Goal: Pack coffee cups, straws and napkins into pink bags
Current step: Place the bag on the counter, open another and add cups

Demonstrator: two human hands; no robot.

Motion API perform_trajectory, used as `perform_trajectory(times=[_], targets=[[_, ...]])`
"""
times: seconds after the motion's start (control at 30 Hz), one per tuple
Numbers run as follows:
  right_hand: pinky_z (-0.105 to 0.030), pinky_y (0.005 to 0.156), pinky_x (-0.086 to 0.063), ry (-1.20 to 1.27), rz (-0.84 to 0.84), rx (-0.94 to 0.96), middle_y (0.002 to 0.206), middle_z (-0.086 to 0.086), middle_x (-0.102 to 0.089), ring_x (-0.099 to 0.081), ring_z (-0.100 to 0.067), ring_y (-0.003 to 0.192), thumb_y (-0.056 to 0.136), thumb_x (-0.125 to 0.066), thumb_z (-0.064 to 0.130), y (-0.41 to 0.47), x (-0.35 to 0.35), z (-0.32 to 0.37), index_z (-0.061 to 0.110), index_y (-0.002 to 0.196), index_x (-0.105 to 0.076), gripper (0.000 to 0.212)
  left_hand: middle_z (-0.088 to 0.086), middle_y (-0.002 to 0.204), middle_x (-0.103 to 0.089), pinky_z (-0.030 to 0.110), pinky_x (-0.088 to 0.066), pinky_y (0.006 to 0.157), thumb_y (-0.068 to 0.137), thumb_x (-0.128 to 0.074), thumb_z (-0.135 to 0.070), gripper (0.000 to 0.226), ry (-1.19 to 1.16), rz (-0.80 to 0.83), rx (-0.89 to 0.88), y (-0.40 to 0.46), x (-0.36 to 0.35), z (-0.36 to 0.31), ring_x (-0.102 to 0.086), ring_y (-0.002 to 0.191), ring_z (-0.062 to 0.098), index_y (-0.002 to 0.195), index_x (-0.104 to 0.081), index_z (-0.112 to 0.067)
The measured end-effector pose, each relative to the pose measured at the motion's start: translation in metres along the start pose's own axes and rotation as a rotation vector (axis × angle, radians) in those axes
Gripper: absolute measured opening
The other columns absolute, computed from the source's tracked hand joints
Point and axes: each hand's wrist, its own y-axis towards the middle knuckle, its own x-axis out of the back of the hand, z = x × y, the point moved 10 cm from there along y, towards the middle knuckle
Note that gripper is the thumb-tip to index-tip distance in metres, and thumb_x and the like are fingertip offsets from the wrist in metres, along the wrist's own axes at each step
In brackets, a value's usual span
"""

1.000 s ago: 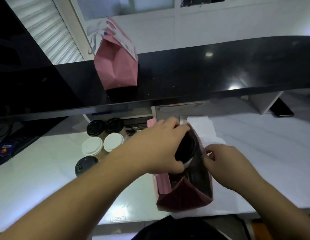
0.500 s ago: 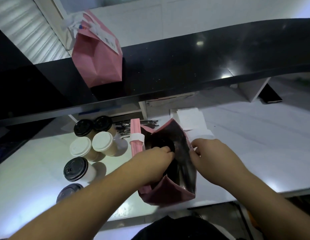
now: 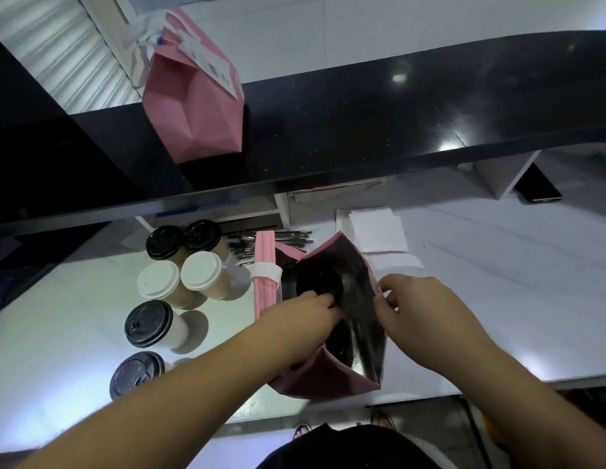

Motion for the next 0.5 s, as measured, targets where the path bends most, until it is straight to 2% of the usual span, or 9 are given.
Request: perform_trajectory(times=[0.1,0.2,0.33,0.43,0.5], targets=[[-0.039,0.062,-0.058,0.010,0.005,0.001,0.081,0.002,-0.073,-0.064,-0.015,0.065,0.097,-0.047,0.039,0.001,-0.001,0.002,0.024,0.090,-0.064,0.023,0.007,0.141,-0.047,0.049,-0.057,0.091,0.088,-0.061,0.006,0.076,0.003,0.011,-0.015,0.002,-0.009,-0.001,-0.049,0.120,0.030,0.156,-0.039,-0.020],[-0.039,0.062,-0.058,0.008,0.008,-0.005,0.080,0.003,-0.073,-0.064,-0.014,0.064,0.096,-0.048,0.038,0.002,-0.002,0.004,0.024,0.090,-0.064,0.023,0.005,0.134,-0.052,0.049,-0.056,0.091,0.085,-0.061,0.008,0.070,-0.012,0.039,-0.030,0.016,-0.022,0.000,-0.053,0.117,0.031,0.147,-0.048,-0.021],[-0.037,0.056,-0.055,-0.024,0.022,-0.022,0.072,0.002,-0.069,-0.061,-0.015,0.061,0.093,-0.050,0.035,0.005,-0.003,0.007,0.023,0.085,-0.062,0.019,0.000,0.138,-0.052,0.046,-0.055,0.095,0.090,-0.066,-0.004,0.062,0.009,0.184,-0.023,0.036,-0.049,0.008,-0.054,0.122,0.030,0.145,-0.049,-0.027],[-0.031,0.048,-0.043,-0.045,0.031,-0.051,0.060,0.001,-0.061,-0.058,-0.018,0.058,0.089,-0.050,0.031,0.009,-0.004,0.009,0.021,0.078,-0.058,0.017,0.004,0.129,-0.055,0.048,-0.057,0.086,0.091,-0.060,0.002,0.055,0.001,0.061,-0.055,0.031,-0.042,0.008,-0.056,0.112,0.031,0.140,-0.052,-0.022],[-0.031,0.052,-0.050,-0.052,0.021,-0.065,0.062,0.002,-0.063,-0.060,-0.017,0.060,0.088,-0.050,0.033,0.012,-0.004,0.011,0.022,0.082,-0.061,0.017,0.003,0.124,-0.056,0.049,-0.058,0.082,0.089,-0.061,0.003,0.055,0.001,-0.033,-0.091,0.025,-0.036,0.006,-0.057,0.107,0.031,0.137,-0.053,-0.022]])
